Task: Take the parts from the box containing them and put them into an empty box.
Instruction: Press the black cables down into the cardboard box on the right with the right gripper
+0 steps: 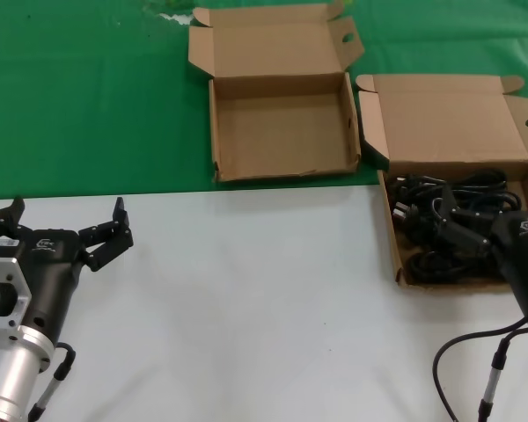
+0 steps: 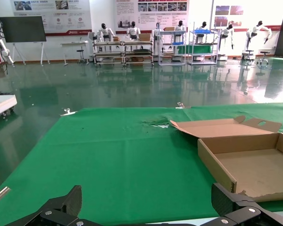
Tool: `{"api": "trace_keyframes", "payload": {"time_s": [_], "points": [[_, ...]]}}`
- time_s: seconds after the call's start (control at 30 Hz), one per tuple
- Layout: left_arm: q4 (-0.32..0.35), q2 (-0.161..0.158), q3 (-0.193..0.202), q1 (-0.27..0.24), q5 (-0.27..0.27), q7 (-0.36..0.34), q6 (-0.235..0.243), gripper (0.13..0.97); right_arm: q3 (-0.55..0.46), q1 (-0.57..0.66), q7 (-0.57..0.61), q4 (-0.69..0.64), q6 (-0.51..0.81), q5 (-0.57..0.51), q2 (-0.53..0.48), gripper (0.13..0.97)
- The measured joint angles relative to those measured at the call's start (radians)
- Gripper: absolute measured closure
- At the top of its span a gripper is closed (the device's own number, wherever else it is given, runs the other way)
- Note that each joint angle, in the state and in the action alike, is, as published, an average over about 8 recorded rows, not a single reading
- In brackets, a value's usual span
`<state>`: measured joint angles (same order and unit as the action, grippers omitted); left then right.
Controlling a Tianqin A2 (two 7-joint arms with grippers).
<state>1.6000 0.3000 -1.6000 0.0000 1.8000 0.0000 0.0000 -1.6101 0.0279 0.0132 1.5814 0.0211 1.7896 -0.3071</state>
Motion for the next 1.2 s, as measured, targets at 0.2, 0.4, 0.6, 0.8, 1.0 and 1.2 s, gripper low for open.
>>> {"api": "trace_keyframes", "payload": {"time_s": [0.2, 0.4, 0.6, 0.8, 1.0, 1.2], "points": [[0.0, 0.0, 0.0, 0.0, 0.0, 0.0, 0.0, 0.132, 0.0, 0.0, 0.0, 0.0, 0.0, 0.0, 0.0, 0.129], [0.0, 0.0, 0.0, 0.0, 0.0, 0.0, 0.0, 0.132, 0.0, 0.0, 0.0, 0.0, 0.0, 0.0, 0.0, 0.129], [0.0, 0.0, 0.0, 0.0, 0.0, 0.0, 0.0, 0.132, 0.0, 0.0, 0.0, 0.0, 0.0, 0.0, 0.0, 0.129], [0.0, 0.0, 0.0, 0.0, 0.0, 0.0, 0.0, 0.14, 0.0, 0.0, 0.0, 0.0, 0.0, 0.0, 0.0, 0.129], [0.0, 0.0, 0.0, 0.0, 0.0, 0.0, 0.0, 0.178, 0.0, 0.0, 0.0, 0.0, 0.0, 0.0, 0.0, 0.129], [0.0, 0.0, 0.0, 0.0, 0.0, 0.0, 0.0, 0.199, 0.0, 0.001, 0.0, 0.0, -0.001, 0.0, 0.0, 0.129]]}}
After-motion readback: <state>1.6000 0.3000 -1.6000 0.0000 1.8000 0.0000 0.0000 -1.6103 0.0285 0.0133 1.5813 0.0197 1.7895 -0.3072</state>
